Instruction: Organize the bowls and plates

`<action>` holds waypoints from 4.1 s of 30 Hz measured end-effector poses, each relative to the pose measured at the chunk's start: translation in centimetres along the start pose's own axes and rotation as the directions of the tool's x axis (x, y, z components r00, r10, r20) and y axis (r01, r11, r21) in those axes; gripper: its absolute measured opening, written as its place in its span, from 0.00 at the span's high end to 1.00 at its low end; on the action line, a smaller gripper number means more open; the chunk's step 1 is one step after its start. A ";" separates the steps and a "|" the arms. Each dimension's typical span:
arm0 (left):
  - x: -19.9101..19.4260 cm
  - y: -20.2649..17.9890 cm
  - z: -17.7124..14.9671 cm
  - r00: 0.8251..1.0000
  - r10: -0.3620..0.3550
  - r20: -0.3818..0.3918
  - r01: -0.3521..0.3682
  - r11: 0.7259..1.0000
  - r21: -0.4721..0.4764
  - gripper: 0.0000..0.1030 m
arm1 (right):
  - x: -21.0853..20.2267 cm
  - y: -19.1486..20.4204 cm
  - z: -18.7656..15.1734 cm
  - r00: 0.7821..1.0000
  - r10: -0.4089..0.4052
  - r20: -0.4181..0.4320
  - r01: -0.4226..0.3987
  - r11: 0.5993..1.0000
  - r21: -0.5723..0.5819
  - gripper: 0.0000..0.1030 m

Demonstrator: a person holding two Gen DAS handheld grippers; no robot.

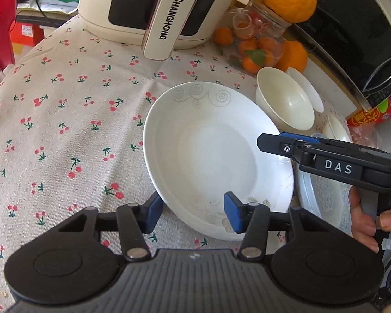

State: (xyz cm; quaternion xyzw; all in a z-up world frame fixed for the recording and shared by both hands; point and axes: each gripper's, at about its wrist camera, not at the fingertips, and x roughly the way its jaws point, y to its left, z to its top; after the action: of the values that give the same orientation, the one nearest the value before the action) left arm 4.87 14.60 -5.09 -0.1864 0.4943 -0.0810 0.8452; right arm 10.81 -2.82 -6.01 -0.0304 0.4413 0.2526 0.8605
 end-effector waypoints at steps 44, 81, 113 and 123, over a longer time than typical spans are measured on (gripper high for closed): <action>1.0 -0.4 0.5 0.995 0.079 0.055 -0.084 0.993 0.085 0.75 | 2.3 -2.1 0.1 0.999 -0.027 -0.033 0.028 0.999 0.037 0.61; -6.2 -2.8 1.6 0.937 -0.054 0.344 0.002 0.989 0.150 0.80 | -6.9 -4.5 -1.0 0.987 0.083 0.137 -0.108 0.975 0.192 0.78; -0.9 -9.5 -0.3 0.962 -0.202 0.185 0.147 0.950 0.275 0.81 | -12.7 -10.5 -5.9 0.990 -0.088 0.107 0.051 0.950 0.309 0.78; 2.1 -13.1 -1.8 0.979 -0.156 0.130 0.100 0.928 0.359 0.81 | -13.2 -13.6 -8.7 0.987 -0.159 0.014 0.141 0.909 0.393 0.78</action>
State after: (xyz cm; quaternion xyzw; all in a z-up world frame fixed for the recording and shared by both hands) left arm 4.95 1.50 -2.37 -0.0707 0.3910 -0.2079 0.8938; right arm 4.25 -22.43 -3.44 0.1137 0.4593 0.0935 0.8760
